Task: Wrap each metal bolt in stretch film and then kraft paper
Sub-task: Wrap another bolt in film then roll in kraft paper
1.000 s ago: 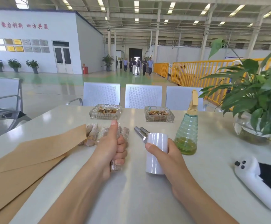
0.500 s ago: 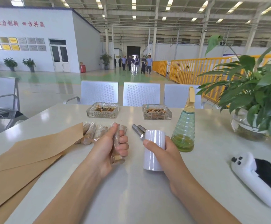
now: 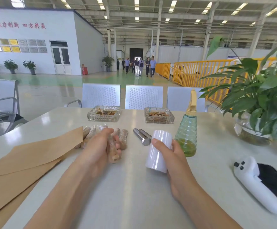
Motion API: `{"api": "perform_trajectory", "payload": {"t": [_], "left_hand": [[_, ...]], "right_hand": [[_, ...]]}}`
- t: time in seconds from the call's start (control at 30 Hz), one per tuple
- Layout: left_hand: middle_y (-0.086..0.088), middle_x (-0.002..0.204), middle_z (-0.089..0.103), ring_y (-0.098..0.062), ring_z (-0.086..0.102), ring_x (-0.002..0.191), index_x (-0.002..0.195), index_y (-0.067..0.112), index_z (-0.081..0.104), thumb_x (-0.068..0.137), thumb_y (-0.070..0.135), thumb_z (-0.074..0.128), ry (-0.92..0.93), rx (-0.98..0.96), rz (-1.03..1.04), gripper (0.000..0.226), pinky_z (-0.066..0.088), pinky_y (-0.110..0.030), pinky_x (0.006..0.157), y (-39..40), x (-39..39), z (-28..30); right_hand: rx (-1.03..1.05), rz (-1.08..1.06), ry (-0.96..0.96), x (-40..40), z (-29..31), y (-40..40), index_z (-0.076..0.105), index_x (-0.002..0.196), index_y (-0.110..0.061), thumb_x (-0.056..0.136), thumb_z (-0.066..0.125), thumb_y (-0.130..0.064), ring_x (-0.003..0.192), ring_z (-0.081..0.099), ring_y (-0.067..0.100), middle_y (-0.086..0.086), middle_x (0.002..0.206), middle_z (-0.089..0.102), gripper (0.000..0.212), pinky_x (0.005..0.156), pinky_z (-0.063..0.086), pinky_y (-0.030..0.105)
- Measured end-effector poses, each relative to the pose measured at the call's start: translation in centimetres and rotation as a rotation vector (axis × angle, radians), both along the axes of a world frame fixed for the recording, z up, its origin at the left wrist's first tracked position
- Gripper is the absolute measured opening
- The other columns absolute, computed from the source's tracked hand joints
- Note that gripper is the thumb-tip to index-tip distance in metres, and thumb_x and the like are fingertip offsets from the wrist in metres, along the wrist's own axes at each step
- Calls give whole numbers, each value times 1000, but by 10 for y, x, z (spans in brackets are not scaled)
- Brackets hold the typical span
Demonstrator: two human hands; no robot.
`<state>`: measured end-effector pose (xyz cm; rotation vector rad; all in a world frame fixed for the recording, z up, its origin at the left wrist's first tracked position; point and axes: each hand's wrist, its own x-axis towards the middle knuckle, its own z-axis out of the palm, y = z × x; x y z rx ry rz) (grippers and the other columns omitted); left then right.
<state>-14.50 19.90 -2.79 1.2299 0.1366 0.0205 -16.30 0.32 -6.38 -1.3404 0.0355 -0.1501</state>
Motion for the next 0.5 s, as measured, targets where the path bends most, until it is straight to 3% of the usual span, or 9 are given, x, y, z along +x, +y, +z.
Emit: {"api": "perform_trajectory", "payload": {"t": [0.07, 0.13, 0.2, 0.27, 0.37, 0.43, 0.5], "left_hand": [[-11, 75, 58, -21, 58, 59, 92, 8, 56, 94, 3, 47, -31, 162, -6, 11, 44, -32, 58, 5, 1, 4], [-20, 79, 66, -23, 66, 66, 106, 2, 60, 92, -4, 49, -54, 391, 23, 18, 49, -34, 64, 2, 3, 10], [-21, 87, 74, -27, 71, 75, 135, 7, 53, 93, 2, 58, -46, 603, 90, 42, 52, -35, 73, -9, 17, 15], [-16, 91, 76, -31, 75, 77, 149, 12, 42, 89, 8, 63, -26, 812, 129, 63, 59, -34, 72, -25, 36, 16], [-19, 109, 70, -38, 72, 91, 129, 10, 58, 88, 12, 62, -52, 1182, 138, 41, 62, -40, 77, -51, 64, 15], [-16, 116, 64, -37, 66, 102, 113, 13, 61, 87, 13, 60, -60, 1452, 170, 26, 55, -36, 77, -62, 77, 9], [-13, 117, 57, -36, 62, 108, 112, 14, 58, 87, 15, 59, -29, 1599, 195, 25, 45, -36, 75, -71, 88, 1]], "right_hand": [[118, -42, 45, 4, 1, -4, 67, 117, -23, 77, 84, -44, 84, 74, 21, 5, 104, 78, 48, 69, 60, 38], [221, -26, 70, 9, 2, -8, 68, 117, -22, 86, 77, -41, 80, 73, 22, 9, 105, 78, 38, 66, 56, 33], [283, -10, 78, 14, 0, -11, 68, 114, -23, 90, 72, -39, 78, 73, 24, 10, 99, 79, 30, 64, 57, 32], [291, -30, 68, 17, -2, -10, 69, 114, -20, 91, 71, -37, 75, 73, 25, 11, 91, 79, 28, 61, 59, 32], [255, -59, 74, 19, -5, -9, 73, 111, -19, 88, 75, -39, 81, 71, 29, 20, 105, 75, 31, 74, 59, 42], [226, -38, 54, 18, -7, -8, 76, 104, -21, 84, 79, -42, 82, 72, 28, 19, 103, 76, 29, 75, 58, 44], [197, -12, 23, 17, -8, -7, 79, 97, -29, 76, 79, -47, 82, 73, 24, 11, 96, 77, 28, 73, 59, 42]]}}
